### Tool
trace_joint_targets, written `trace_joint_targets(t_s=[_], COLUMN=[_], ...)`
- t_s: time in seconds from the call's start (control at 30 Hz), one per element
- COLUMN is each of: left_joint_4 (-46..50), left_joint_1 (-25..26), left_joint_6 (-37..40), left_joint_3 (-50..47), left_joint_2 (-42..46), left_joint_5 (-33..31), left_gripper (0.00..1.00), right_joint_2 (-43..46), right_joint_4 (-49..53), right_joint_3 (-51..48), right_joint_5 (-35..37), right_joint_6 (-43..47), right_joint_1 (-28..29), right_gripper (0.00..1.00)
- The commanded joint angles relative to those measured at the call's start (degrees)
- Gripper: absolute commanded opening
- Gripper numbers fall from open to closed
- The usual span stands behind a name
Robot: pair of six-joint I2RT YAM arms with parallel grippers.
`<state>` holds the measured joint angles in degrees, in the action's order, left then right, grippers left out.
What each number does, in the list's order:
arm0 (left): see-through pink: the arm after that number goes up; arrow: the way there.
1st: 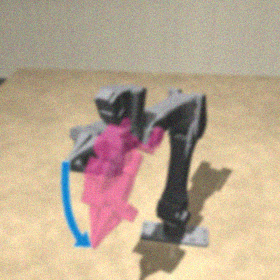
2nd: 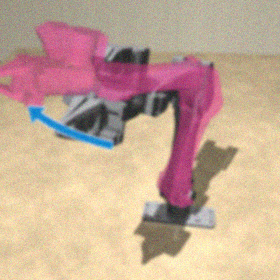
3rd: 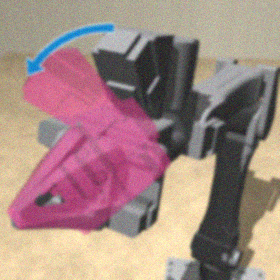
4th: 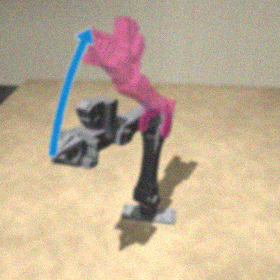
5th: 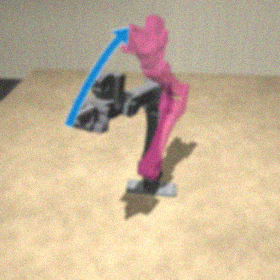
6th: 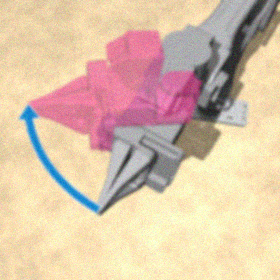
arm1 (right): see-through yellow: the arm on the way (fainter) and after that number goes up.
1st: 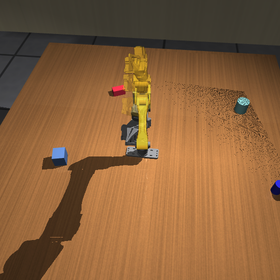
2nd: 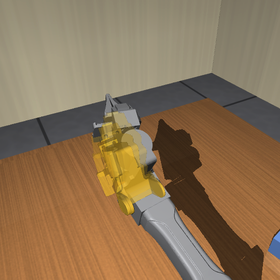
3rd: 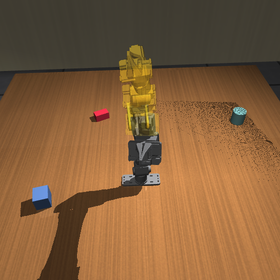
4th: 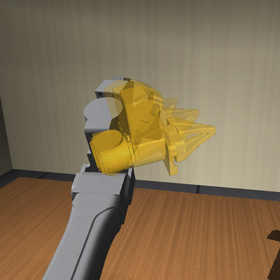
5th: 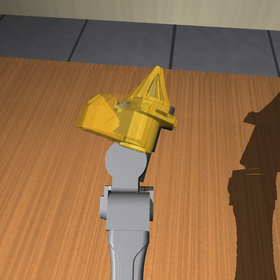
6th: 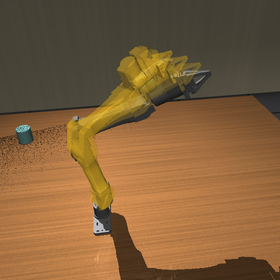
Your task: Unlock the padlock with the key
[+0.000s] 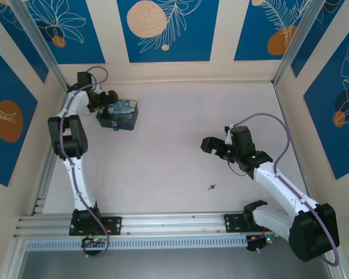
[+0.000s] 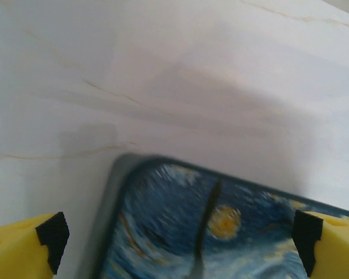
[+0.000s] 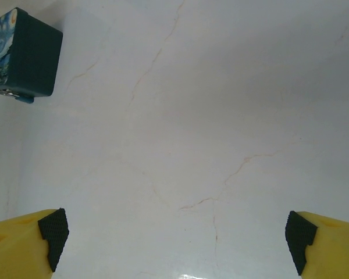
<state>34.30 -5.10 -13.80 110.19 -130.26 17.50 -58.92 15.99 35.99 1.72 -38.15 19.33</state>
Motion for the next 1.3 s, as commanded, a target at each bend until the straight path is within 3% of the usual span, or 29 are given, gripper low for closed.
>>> trace_joint_targets(t_s=[0.0, 0.2, 0.4, 0.53, 0.93, 1.27], left_joint_4=[-5.2, -18.2, -29.1, -29.1, -26.0, -23.1], left_joint_1=[4.4, 12.9, 21.4, 21.5, 20.8, 25.4], left_joint_6=[-2.2, -9.7, -19.6, -20.7, -21.5, -20.7], left_joint_3=[-8.7, -30.1, -51.7, -58.9, -50.0, -41.1], left_joint_2=[6.3, 20.6, 38.1, 46.5, 37.4, 28.3], left_joint_5=[8.9, 9.7, 0.8, -9.1, -6.7, -6.9], left_gripper=[0.99, 0.99, 1.00, 1.00, 1.00, 1.00], right_joint_2=[-2.8, -12.5, -20.1, -24.3, -32.4, -36.6], right_joint_4=[-0.1, -3.0, -3.3, -4.6, -6.4, -6.8], right_joint_3=[2.2, 6.8, 12.5, 15.0, 20.4, 24.0], right_joint_5=[0.5, -0.7, -5.6, -8.7, -11.2, -12.4], right_joint_6=[-0.1, -0.5, -1.1, -2.0, -5.7, -8.0], right_joint_1=[-0.4, -1.3, -2.0, -2.1, -1.6, -3.0], right_gripper=[0.98, 0.99, 0.98, 0.98, 0.98, 0.98])
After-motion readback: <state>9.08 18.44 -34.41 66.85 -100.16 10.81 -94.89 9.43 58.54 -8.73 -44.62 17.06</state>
